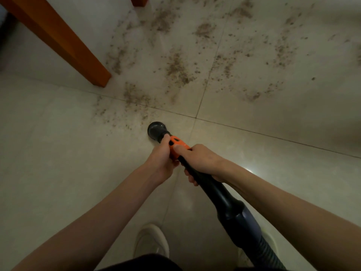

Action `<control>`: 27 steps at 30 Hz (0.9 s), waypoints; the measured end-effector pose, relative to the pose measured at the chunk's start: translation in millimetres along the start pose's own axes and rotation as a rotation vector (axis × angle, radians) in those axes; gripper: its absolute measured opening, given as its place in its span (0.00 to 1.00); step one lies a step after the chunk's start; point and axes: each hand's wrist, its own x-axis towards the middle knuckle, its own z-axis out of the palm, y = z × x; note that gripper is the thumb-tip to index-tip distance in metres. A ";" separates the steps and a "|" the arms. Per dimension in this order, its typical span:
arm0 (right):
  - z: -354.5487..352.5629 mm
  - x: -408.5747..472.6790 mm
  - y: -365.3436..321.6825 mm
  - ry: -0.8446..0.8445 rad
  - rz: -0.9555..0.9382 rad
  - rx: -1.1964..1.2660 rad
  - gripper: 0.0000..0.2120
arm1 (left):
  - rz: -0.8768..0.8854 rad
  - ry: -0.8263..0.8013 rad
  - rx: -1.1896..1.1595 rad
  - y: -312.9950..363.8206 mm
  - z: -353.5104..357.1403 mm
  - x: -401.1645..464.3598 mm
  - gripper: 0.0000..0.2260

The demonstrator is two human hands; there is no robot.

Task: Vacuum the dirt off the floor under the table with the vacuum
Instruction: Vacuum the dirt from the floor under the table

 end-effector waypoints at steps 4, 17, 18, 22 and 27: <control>5.7 5.2 -2.4 0.011 0.004 -0.031 0.23 | 0.012 0.002 -0.034 1.0 -1.5 2.4 0.15; -12.2 23.0 -18.7 0.094 -0.062 0.019 0.23 | 0.070 -0.069 0.027 30.3 14.6 26.2 0.17; -14.4 24.6 -20.6 0.102 -0.068 0.024 0.23 | 0.081 -0.079 0.033 33.2 17.0 27.4 0.17; -22.5 30.2 -26.5 0.135 -0.078 0.037 0.21 | 0.099 -0.099 0.060 43.2 26.6 33.2 0.18; -29.3 37.1 -29.2 0.156 -0.078 0.064 0.21 | 0.129 -0.099 0.094 48.0 37.0 41.8 0.17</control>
